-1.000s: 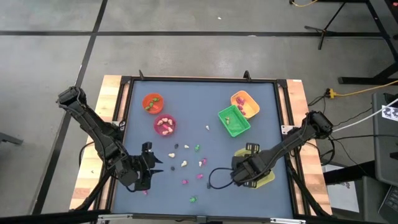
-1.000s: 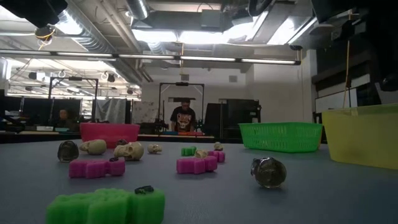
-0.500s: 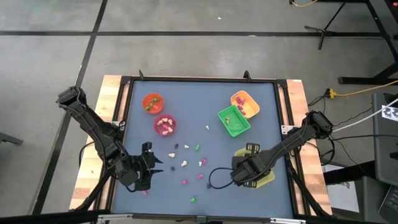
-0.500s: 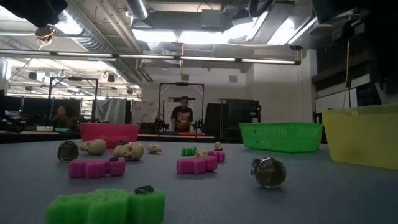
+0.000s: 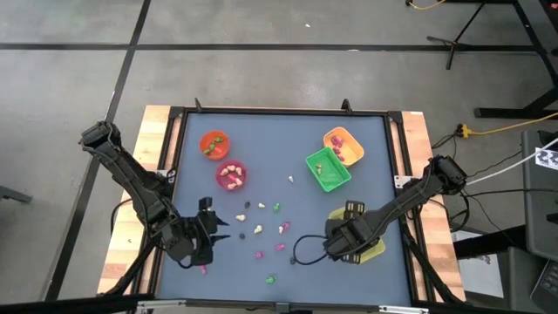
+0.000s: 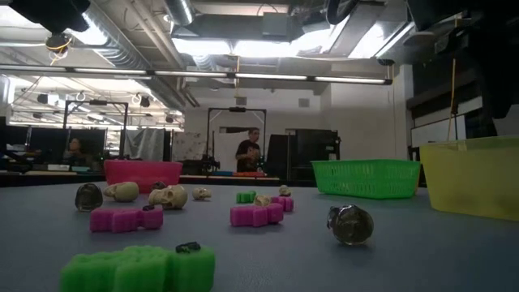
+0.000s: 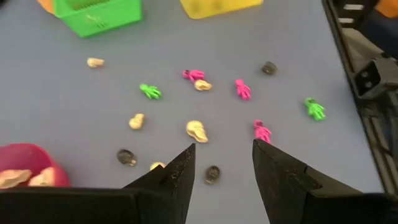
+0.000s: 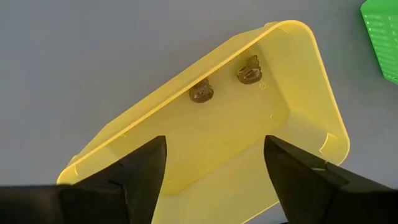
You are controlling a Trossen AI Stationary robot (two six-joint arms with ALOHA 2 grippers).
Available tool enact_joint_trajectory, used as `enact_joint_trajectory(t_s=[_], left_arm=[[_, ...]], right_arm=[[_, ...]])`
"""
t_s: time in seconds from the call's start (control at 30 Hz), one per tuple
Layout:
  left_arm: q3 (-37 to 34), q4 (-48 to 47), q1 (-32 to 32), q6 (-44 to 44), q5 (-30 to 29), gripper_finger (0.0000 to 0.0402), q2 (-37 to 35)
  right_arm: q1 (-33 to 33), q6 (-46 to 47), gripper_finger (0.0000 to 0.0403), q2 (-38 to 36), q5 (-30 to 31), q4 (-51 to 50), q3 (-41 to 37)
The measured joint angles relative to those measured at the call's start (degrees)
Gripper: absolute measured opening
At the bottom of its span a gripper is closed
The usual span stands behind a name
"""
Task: Sort Halloween decoration
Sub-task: Put the white skull toy into the pink bin
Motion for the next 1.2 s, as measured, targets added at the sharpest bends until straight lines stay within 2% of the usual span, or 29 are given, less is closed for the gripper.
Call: enact_joint_trajectory(t_s=[0.17, 0.3, 0.53, 0.83, 1.2], left_arm=[[0.0, -0.2, 0.5, 2.5, -5.5, 0.0144, 0.0], [0.0, -0.2, 2.5, 3.0, -5.7, 0.0144, 0.0], [0.0, 0.2, 7.1, 5.6, -0.8, 0.0144, 2.4], [0.0, 0.2, 13.5, 6.0, 8.6, 0.0144, 8.0], [0.0, 0.2, 20.1, 8.5, 16.7, 0.0144, 14.6]], right_arm=[[0.0, 0.0, 0.0271, 0.0, 0.0, 0.0, 0.0], [0.0, 0.0, 0.0271, 0.0, 0.0, 0.2, 0.0], [0.0, 0.0, 0.0271, 0.0, 0.0, 1.8, 0.0], [0.0, 0.0, 0.0271, 0.0, 0.0, 4.3, 0.0], [0.0, 0.0, 0.0271, 0.0, 0.0, 4.7, 0.0]])
